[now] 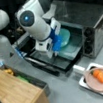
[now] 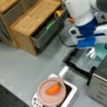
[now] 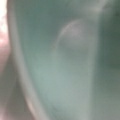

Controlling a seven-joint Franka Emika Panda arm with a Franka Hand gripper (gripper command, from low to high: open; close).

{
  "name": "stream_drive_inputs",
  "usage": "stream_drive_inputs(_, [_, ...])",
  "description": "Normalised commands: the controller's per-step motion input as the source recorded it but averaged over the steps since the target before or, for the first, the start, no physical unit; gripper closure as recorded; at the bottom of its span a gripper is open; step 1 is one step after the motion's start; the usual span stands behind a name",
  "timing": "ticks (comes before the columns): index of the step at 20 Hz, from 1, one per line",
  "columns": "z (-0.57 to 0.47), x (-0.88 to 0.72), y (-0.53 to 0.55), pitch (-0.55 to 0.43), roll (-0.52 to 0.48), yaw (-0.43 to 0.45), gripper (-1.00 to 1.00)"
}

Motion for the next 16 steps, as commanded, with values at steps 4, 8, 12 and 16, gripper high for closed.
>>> stream_drive_inputs(4, [-0.02,-0.18,0.06,-0.189,0.041,-0.153,-1.0])
stream_drive_inputs(8, [0.1,-0.08,0.0,-0.139,0.006,-0.152,-1.0])
stream_drive_inputs(12, [0.17,0.03,-0.06,-0.066,-0.032,-0.125,-1.0])
stream_drive_inputs(16, [0.18,0.15,-0.06,-0.002,-0.074,-0.068,-1.0])
